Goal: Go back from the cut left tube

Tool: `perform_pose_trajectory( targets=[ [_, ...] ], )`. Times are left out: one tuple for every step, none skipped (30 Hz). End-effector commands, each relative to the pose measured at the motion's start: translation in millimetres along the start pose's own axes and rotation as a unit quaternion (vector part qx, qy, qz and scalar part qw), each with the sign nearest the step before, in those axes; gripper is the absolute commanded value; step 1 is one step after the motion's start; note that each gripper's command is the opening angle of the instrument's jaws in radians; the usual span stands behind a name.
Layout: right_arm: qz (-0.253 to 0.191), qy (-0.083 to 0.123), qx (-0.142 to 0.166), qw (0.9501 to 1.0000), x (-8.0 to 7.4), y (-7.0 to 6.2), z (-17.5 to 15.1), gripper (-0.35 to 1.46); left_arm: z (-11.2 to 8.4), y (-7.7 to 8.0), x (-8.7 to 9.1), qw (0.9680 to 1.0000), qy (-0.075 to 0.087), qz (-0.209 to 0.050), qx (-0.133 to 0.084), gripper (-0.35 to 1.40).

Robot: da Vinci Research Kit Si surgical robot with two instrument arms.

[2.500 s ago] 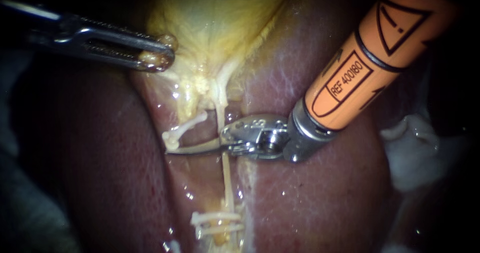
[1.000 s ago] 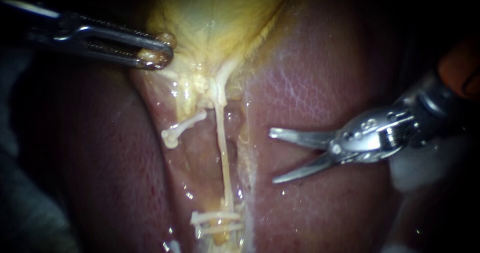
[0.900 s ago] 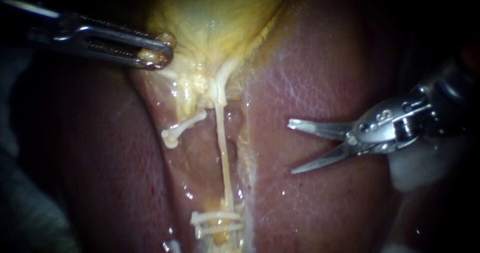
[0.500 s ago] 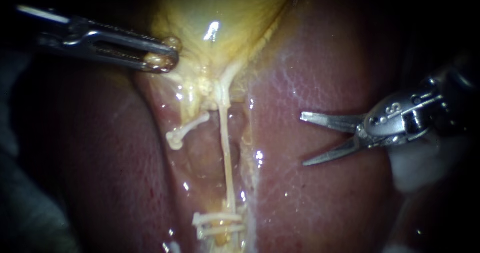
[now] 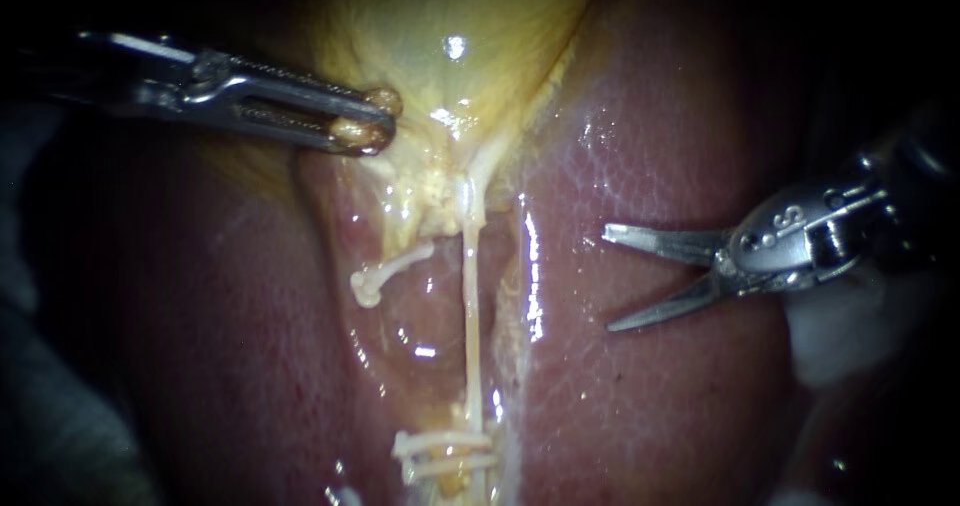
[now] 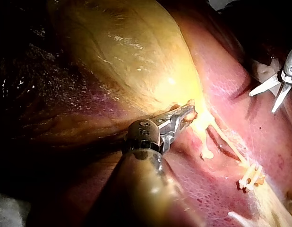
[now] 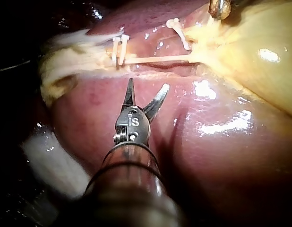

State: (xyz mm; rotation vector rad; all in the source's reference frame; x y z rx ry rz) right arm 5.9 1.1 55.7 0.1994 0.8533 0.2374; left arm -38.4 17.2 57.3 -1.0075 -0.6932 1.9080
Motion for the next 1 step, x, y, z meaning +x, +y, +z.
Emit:
perform_pose_trajectory(
  targets=[
    [0.0, 0.001, 0.003, 1.0, 0.1, -0.1, 0.0, 1.45, -0.1, 0.1, 0.0, 1.0, 0.0, 0.0, 0.0, -0.35]
  ],
)
